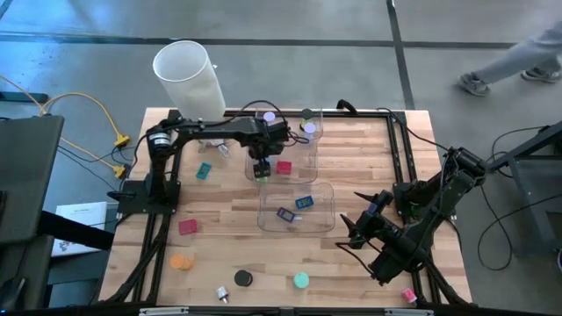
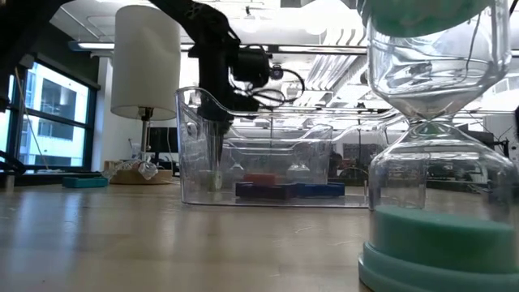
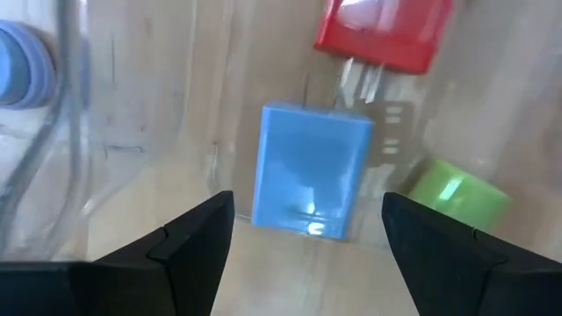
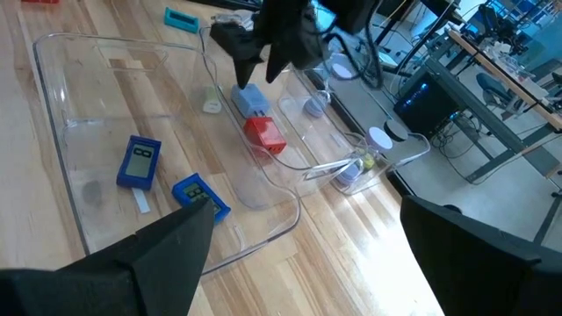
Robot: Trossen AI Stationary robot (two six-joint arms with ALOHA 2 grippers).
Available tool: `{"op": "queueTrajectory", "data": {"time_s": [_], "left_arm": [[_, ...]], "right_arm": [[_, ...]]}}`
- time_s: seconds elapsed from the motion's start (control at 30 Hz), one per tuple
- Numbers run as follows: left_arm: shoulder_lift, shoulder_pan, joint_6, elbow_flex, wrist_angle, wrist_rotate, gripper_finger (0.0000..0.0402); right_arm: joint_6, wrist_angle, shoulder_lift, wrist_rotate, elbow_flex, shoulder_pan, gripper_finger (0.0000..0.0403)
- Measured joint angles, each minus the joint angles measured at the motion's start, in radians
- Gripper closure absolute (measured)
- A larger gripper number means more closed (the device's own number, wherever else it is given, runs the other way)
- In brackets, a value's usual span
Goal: Pick & Place Office items
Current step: Put the light blue digital timer into the bottom transparent bin
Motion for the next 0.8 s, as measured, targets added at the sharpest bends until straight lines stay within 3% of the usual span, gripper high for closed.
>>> {"op": "queueTrajectory", "data": {"time_s": [0.33, 0.53, 0.8], "left_arm": [[-0.135, -0.015, -0.046, 0.0, -0.002, -0.011, 0.0119], [-0.227, -0.043, -0.151, 0.002, -0.007, 0.016, 0.0119], [-0.278, -0.102, -0.299, 0.002, -0.205, 0.087, 0.0119]], "right_arm": [[0.0, 0.0, 0.0, 0.001, 0.0, 0.0, 0.0048], [0.0, 0.0, 0.0, 0.015, 0.0, 0.0, 0.0048], [0.0, 0.0, 0.0, 0.019, 0.0, 0.0, 0.0048]]}}
